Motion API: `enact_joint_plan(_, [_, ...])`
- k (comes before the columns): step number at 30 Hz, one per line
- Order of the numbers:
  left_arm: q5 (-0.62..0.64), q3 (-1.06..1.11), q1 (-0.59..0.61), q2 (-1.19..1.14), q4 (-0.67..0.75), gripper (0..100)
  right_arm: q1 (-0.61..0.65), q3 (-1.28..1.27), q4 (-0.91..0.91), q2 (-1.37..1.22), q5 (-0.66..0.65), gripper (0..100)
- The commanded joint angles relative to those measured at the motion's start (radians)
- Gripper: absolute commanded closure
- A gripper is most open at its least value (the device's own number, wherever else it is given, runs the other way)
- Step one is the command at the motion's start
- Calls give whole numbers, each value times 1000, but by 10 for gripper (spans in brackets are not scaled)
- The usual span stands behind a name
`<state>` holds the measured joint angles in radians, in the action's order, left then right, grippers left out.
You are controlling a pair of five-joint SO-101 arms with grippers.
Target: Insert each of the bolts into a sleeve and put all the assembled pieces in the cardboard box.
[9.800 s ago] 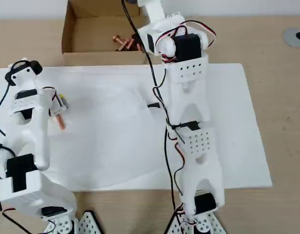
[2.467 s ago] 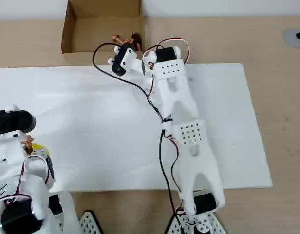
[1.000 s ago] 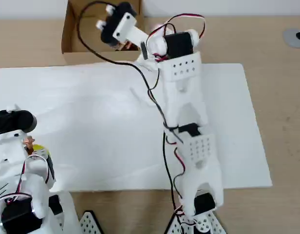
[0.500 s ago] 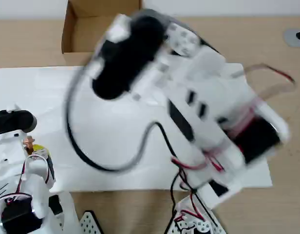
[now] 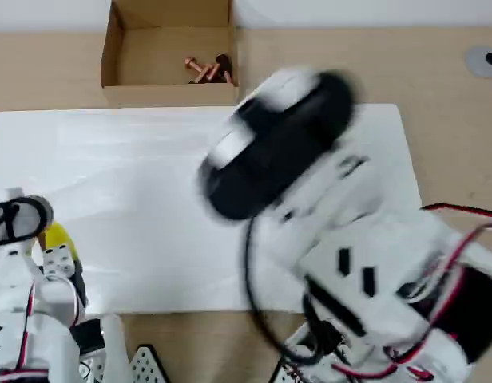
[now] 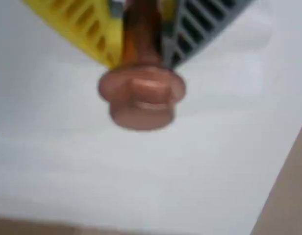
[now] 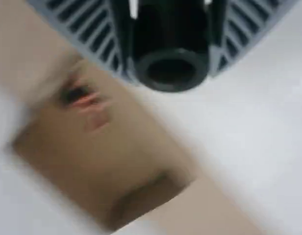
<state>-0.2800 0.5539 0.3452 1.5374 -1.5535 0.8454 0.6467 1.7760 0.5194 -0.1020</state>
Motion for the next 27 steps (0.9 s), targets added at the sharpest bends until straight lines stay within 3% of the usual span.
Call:
enact_joint_plan(1, [95, -92, -97, 1, 80, 992, 79, -298, -31, 111, -14, 988])
enact_joint_plan(7, [209, -157, -227, 1, 281, 994, 147, -519, -112, 243, -20, 988])
enact_joint_plan(11, [270, -198, -261, -7, 301, 993, 156, -707, -170, 355, -15, 988])
enact_joint_plan(21, [493, -253, -428, -8, 299, 993, 154, -1463, -713, 828, -17, 988])
enact_joint_plan(27, [516, -198, -522, -8, 305, 994, 154, -1739, -971, 990, -18, 988])
